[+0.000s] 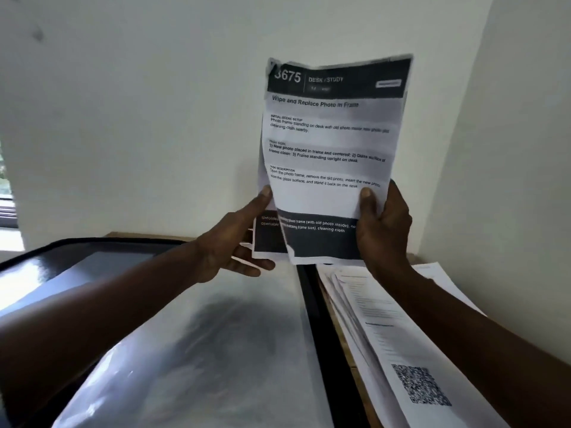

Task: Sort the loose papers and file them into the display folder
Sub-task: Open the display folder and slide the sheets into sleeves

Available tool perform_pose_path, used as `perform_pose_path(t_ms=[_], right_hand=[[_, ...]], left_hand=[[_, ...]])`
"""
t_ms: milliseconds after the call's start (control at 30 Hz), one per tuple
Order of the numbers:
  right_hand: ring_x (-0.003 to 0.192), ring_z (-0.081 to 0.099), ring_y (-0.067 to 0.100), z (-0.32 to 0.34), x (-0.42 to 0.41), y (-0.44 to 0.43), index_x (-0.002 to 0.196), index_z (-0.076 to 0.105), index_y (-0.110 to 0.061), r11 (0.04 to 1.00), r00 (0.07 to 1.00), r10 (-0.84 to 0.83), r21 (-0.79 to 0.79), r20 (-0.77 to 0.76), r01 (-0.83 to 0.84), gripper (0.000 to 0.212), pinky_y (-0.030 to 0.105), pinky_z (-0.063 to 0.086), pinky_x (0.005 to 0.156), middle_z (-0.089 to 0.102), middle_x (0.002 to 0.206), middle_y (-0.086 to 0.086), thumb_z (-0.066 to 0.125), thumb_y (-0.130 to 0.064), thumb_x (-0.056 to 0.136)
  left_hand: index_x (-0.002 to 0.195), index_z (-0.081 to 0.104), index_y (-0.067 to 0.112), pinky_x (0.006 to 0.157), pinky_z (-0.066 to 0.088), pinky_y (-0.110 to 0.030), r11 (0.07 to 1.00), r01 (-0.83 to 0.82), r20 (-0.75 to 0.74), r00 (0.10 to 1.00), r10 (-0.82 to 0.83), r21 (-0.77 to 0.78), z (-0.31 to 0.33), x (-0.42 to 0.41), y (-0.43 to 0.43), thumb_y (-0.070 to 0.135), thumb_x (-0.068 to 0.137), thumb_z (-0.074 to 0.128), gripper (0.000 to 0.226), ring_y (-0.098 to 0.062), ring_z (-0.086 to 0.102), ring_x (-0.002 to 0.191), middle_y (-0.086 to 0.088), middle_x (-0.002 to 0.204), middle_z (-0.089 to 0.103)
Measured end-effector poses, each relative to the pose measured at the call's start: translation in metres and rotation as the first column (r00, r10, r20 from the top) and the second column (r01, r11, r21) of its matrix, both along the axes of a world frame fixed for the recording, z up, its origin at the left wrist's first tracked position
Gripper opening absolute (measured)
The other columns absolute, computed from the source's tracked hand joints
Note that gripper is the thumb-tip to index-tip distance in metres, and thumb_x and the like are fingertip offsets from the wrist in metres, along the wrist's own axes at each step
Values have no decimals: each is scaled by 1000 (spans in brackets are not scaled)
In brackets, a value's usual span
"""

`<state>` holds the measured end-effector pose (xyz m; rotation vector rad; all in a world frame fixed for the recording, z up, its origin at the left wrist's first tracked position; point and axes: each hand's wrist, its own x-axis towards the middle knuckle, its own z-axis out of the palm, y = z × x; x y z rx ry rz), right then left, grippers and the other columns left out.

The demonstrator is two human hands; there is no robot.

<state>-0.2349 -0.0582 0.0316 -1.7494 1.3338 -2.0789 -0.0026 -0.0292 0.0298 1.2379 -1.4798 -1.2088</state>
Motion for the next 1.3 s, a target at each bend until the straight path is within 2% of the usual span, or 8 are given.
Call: perform_pose_path(t_ms=[167,267,433,567,700,800,1000,1300], right_hand=[[84,61,24,11,44,-20,119,58,-17,991,986,-134,-22,-97,133,22,37,49,76,70,103,2,47,-31,106],[86,59,22,11,65,-33,121,58,-17,993,992,-116,-4,-57,116,23,35,48,78,70,108,1,46,-31,107],[113,62,28,-2,74,-63,135,57,-14,990,980,-106,110,168,88,33,32,46,92,67,127,5,49,-28,106],[127,58,31,-20,67,-76,144,52,-10,986,938,-123,143,323,80,41,22,38,96,61,140,11,51,-23,106],[128,56,32,-37,67,-78,145,52,-11,977,946,-160,181,281,111,41,29,40,100,61,140,11,50,-26,106],[123,59,25,-33,76,-74,142,54,-9,989,961,-107,131,255,75,39,21,40,93,63,137,9,50,-24,106],[111,64,19,-24,85,-77,132,61,-15,999,946,-12,37,323,0,29,27,47,97,67,119,-4,52,-19,104],[105,66,19,-28,80,-87,121,64,-21,993,926,-18,115,376,-27,25,34,51,98,67,106,-11,52,-17,100]], left_hand=[[116,73,25,74,61,-43,996,-73,-48,996,71,-42,3,34,-12,93,73,39,87,-24,77,90,-6,104,79],[117,69,18,64,62,-39,963,-127,62,987,145,-240,-9,50,-28,35,100,66,24,-18,69,67,-7,96,74],[104,71,5,73,63,-32,987,-4,-62,998,-6,-162,-27,82,-45,-10,101,52,25,-15,66,70,-8,83,67],[110,73,4,83,64,-37,990,-89,-196,978,68,-105,-28,96,-50,-6,95,59,23,-20,72,82,-11,100,72],[126,68,29,88,60,-42,983,-173,-230,961,156,-57,-23,95,-52,64,65,75,70,-21,70,110,1,127,70],[135,56,35,84,59,-38,982,-168,-73,984,162,-90,-28,78,-52,86,59,66,92,-19,71,109,6,126,67],[109,72,3,55,49,-24,974,-64,-26,998,60,-215,-34,78,-56,39,93,69,39,-13,58,56,-10,84,64],[88,75,12,65,59,-21,978,50,-248,964,-101,-205,-27,87,-51,21,87,69,11,-10,69,68,-4,74,69]])
